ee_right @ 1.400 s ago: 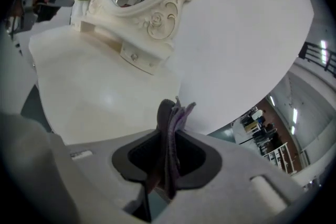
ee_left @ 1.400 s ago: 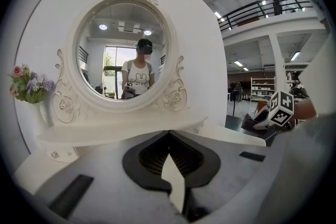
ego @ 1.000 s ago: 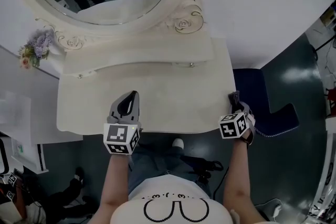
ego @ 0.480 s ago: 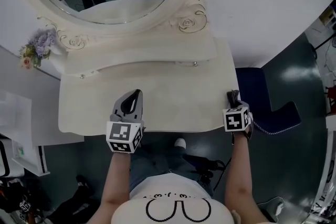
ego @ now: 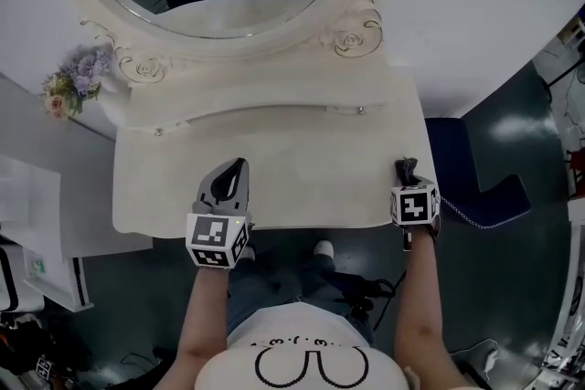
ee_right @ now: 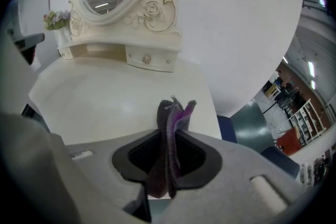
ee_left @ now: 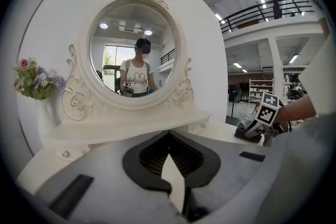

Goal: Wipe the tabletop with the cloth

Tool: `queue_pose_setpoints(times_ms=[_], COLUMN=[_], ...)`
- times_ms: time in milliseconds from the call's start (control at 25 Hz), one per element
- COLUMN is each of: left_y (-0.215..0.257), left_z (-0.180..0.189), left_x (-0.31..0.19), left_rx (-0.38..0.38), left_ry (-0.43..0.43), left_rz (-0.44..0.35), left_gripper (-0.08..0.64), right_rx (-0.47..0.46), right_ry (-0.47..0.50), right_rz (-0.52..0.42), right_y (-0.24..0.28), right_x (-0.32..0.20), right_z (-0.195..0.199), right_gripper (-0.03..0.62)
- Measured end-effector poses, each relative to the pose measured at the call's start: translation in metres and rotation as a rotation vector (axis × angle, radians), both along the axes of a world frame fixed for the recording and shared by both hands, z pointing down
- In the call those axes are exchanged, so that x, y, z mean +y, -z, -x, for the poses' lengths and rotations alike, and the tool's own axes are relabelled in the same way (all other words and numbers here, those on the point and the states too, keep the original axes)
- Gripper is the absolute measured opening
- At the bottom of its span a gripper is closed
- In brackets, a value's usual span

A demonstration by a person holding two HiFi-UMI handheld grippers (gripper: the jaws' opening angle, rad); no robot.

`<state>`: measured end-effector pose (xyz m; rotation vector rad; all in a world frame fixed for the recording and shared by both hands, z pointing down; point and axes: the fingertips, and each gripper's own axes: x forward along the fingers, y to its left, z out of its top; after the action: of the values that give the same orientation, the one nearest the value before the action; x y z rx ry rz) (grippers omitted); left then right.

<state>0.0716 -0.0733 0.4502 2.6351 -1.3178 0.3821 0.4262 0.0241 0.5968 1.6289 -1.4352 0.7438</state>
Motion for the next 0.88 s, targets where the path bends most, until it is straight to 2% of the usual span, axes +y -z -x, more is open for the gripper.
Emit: queue_pose_setpoints(times_ms=[480, 880], left_y=[-0.011, -0.007], left_z=[0.061, 0.112], left_x=[0.000, -0.007], left_rx=[0.026, 0.051], left_ry=[-0.015, -0.004], left_rz=[0.035, 0.035], left_gripper=[-0.002, -0.002], right_rx=[-0.041, -0.213], right_ry=[-0.086, -0.113], right_rz=[0.018, 0.017], right_y=[0.005, 0.002], right_x=[-0.001, -0.008], right_z=[0.069, 0.140], right_gripper=[0.083, 0.082])
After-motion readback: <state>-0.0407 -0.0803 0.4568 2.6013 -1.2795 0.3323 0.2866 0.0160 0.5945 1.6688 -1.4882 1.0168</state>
